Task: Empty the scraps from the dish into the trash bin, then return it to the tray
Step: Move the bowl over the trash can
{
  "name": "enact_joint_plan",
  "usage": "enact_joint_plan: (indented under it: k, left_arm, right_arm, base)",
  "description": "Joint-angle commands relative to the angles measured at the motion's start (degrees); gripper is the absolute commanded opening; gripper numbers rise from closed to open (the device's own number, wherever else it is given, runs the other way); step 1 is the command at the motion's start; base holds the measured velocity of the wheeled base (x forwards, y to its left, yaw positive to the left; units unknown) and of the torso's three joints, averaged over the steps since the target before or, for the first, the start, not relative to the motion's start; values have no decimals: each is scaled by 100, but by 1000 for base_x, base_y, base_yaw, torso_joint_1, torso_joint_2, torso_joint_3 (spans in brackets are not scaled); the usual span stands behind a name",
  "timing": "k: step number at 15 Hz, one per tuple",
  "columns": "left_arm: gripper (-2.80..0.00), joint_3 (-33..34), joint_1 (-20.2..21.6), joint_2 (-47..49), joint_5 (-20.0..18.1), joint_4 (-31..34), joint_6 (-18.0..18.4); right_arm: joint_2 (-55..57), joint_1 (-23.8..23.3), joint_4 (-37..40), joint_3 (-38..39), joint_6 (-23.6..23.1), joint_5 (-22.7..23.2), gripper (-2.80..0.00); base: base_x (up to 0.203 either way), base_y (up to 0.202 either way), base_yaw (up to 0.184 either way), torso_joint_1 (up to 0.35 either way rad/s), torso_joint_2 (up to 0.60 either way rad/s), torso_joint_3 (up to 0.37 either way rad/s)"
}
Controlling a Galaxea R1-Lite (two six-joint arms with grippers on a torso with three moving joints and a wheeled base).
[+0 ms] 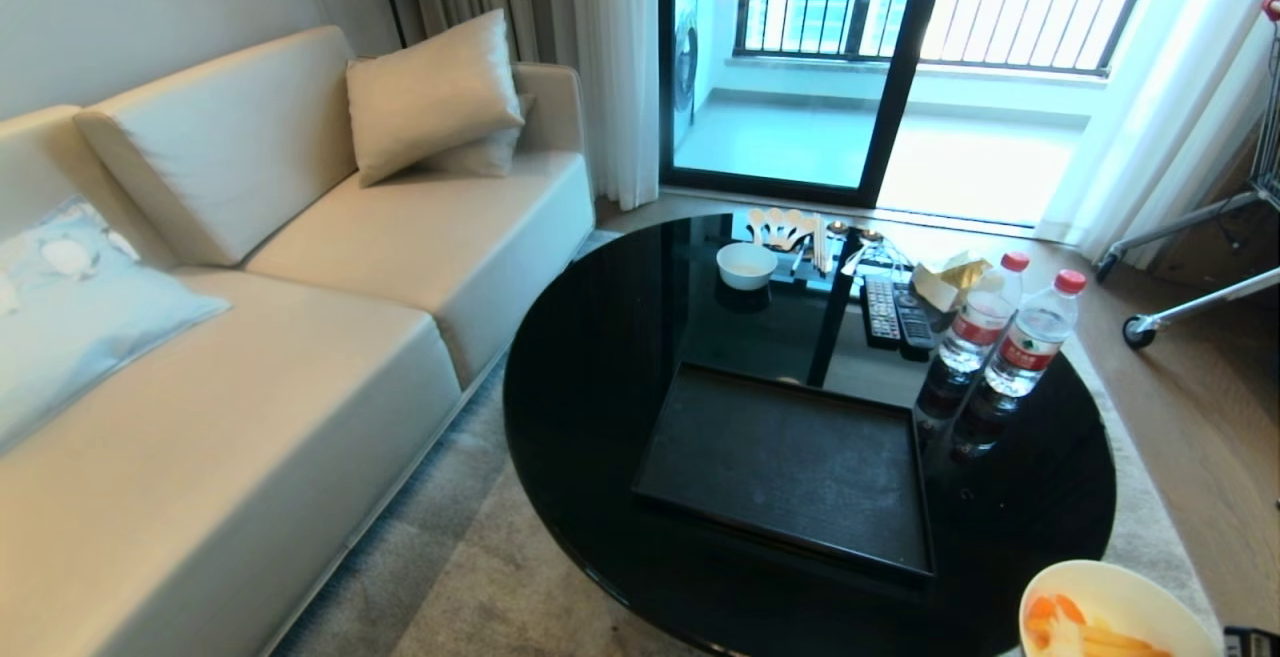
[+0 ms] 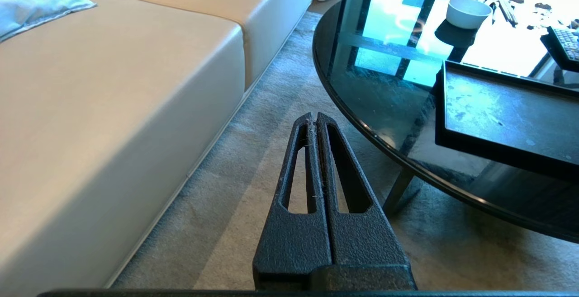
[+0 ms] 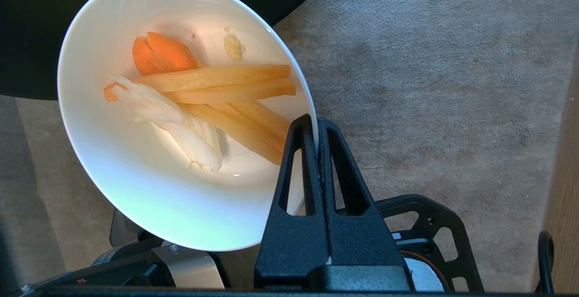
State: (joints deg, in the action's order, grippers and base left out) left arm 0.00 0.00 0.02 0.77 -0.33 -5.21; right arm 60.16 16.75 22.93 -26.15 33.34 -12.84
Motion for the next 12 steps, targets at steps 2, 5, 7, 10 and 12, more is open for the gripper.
enact_joint_plan:
  k: [2,5,7,10,12]
  left_arm:
    - [-280,0,0,-2,2,-2,-7]
    - [-280,0,0,-2,2,-2,-7]
    - [-280,0,0,-2,2,-2,-7]
    - [-280,0,0,-2,2,-2,-7]
    - [-280,0,0,-2,2,-2,-7]
  right_arm:
    - [13,4,10,-4,14,-17,-280]
    - [13,4,10,9,14,-17,-280]
    - [22,4,1,5,14,-17,-280]
    - [31,4,1,5,21,-8,-280]
    - [31,4,1,9,23,-8,-280]
  base:
    - [0,0,0,0,0,0]
    - [0,0,0,0,0,0]
    - [0,0,0,0,0,0]
    - [0,0,0,0,0,0]
    - [-55,0,0,3,1,-5]
